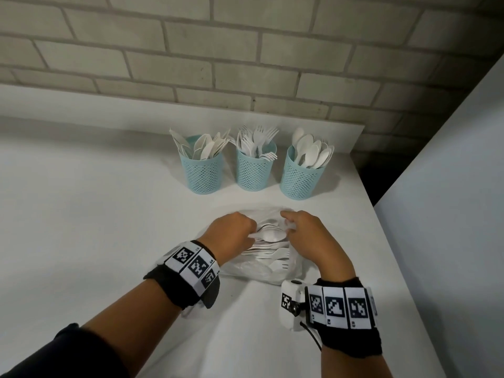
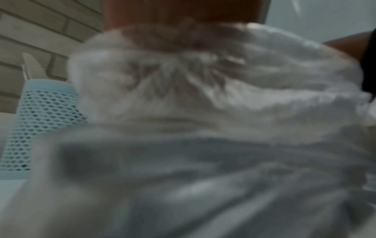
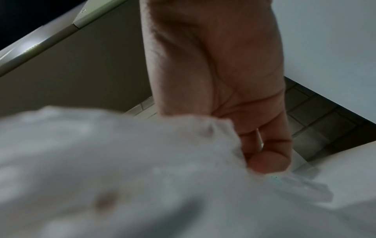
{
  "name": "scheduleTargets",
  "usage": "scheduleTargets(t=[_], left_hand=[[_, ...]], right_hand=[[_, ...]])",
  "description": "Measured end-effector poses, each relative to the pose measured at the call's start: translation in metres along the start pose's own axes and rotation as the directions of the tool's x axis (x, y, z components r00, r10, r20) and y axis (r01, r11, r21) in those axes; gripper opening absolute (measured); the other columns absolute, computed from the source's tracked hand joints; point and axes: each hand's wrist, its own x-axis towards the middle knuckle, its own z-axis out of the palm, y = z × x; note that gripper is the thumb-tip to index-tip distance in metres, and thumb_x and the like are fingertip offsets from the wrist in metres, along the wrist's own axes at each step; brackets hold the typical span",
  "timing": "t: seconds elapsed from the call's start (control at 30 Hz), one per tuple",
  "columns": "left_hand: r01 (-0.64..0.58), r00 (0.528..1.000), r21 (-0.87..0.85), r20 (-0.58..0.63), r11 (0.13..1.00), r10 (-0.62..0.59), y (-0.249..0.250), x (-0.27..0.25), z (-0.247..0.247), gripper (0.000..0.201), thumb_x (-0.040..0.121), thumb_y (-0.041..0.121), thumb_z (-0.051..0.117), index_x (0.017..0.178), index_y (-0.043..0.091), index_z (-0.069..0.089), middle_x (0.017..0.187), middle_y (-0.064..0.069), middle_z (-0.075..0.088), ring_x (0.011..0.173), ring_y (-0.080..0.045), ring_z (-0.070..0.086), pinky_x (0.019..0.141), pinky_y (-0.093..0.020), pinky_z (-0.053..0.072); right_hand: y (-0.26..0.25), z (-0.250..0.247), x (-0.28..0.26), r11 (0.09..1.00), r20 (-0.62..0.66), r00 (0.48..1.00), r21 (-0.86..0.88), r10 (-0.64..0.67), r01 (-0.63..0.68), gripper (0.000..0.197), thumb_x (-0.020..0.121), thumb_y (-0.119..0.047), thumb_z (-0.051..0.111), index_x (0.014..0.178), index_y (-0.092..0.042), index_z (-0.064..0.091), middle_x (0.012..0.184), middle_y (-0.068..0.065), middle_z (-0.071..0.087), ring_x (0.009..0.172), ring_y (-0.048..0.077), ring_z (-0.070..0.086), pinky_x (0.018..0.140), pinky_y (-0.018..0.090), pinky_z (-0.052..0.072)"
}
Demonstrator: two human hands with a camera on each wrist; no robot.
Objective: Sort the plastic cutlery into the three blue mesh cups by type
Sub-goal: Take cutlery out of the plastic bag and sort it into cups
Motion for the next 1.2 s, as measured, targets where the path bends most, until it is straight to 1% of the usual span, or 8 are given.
scheduleTargets(t=[0.23, 0.4, 0.5, 0.67, 0.83, 1.0, 1.1, 1.2], left_hand=[[0.067, 0.994, -0.435, 0.105, 0.898, -0.024, -0.013, 0.000, -0.019, 0.037, 0.092, 0.017, 0.057, 0.059, 0.026, 0.039, 0.059, 0.014, 0.051, 0.050, 0.001, 0.045, 0.049, -0.010, 0.030], [0.171, 0.974, -0.594, 0.222, 0.786, -0.045, -0.012, 0.002, -0.016, 0.032, 0.097, 0.016, 0.046, 0.068, 0.026, 0.042, 0.071, 0.009, 0.058, 0.063, -0.002, 0.053, 0.055, -0.004, 0.037], [0.201, 0.969, -0.652, 0.243, 0.731, -0.049, -0.011, 0.003, -0.015, 0.026, 0.098, 0.021, 0.044, 0.072, 0.025, 0.045, 0.069, 0.008, 0.053, 0.064, -0.006, 0.049, 0.064, -0.014, 0.039], [0.156, 0.984, -0.692, 0.171, 0.705, -0.050, -0.009, 0.001, -0.019, 0.023, 0.092, 0.037, 0.054, 0.086, 0.016, 0.055, 0.075, 0.008, 0.054, 0.067, -0.006, 0.049, 0.061, -0.012, 0.039], [0.098, 0.995, -0.803, 0.077, 0.588, -0.059, -0.013, 0.001, -0.026, 0.013, 0.087, 0.024, 0.065, 0.076, 0.017, 0.063, 0.057, 0.012, 0.061, 0.056, -0.004, 0.054, 0.060, -0.006, 0.042], [0.041, 0.994, -0.938, 0.003, 0.343, -0.110, -0.011, 0.002, -0.041, 0.008, 0.085, 0.016, 0.066, 0.090, 0.013, 0.071, 0.072, 0.005, 0.072, 0.057, 0.000, 0.056, 0.064, -0.011, 0.047], [0.062, 0.993, -0.965, 0.035, 0.256, -0.109, -0.009, 0.002, -0.047, 0.009, 0.089, 0.018, 0.060, 0.093, 0.015, 0.067, 0.073, 0.006, 0.073, 0.058, 0.000, 0.058, 0.064, -0.017, 0.046], [0.099, 0.992, -0.985, 0.087, 0.142, -0.089, -0.007, 0.001, -0.052, 0.014, 0.094, 0.018, 0.051, 0.100, 0.011, 0.063, 0.079, 0.002, 0.074, 0.066, -0.005, 0.065, 0.065, -0.021, 0.047]], right_hand=[[0.006, 0.001, 0.004, 0.999, -0.022, 0.999, 0.033, -0.027, 0.028, 0.048, 0.091, 0.001, 0.043, 0.136, -0.016, 0.047, 0.131, 0.011, 0.054, 0.121, 0.026, 0.052, 0.101, 0.036, 0.043], [0.007, 0.002, 0.006, 0.998, -0.041, 0.998, 0.030, -0.047, 0.048, 0.046, 0.092, -0.002, 0.045, 0.135, -0.017, 0.049, 0.128, 0.010, 0.057, 0.117, 0.025, 0.054, 0.098, 0.034, 0.043], [0.007, 0.000, 0.004, 0.998, -0.049, 0.998, 0.046, -0.047, 0.049, 0.044, 0.093, -0.005, 0.045, 0.135, -0.017, 0.049, 0.128, 0.011, 0.057, 0.118, 0.025, 0.052, 0.098, 0.033, 0.042], [0.005, -0.005, 0.001, 0.996, -0.053, 0.998, 0.082, -0.035, 0.039, 0.043, 0.094, -0.022, 0.053, 0.136, -0.018, 0.048, 0.136, 0.005, 0.052, 0.127, 0.024, 0.046, 0.102, 0.031, 0.037], [-0.008, -0.019, -0.008, 0.980, -0.136, 0.988, 0.169, -0.079, 0.101, 0.038, 0.088, -0.040, 0.058, 0.124, -0.029, 0.056, 0.132, -0.003, 0.049, 0.128, 0.024, 0.030, 0.103, 0.039, 0.030], [-0.033, -0.035, -0.001, 0.825, -0.231, 0.959, 0.502, -0.163, 0.261, 0.034, 0.088, -0.027, 0.062, 0.121, -0.020, 0.058, 0.096, 0.003, 0.065, 0.086, 0.010, 0.062, 0.077, 0.023, 0.049], [-0.042, -0.037, 0.007, 0.758, -0.269, 0.954, 0.592, -0.134, 0.274, 0.028, 0.089, -0.011, 0.061, 0.117, -0.014, 0.059, 0.079, 0.007, 0.064, 0.063, 0.002, 0.062, 0.057, 0.012, 0.048], [-0.042, -0.036, 0.015, 0.735, -0.302, 0.950, 0.627, -0.076, 0.258, 0.027, 0.089, -0.007, 0.058, 0.116, -0.011, 0.059, 0.075, 0.005, 0.063, 0.061, 0.005, 0.061, 0.058, 0.014, 0.050]])
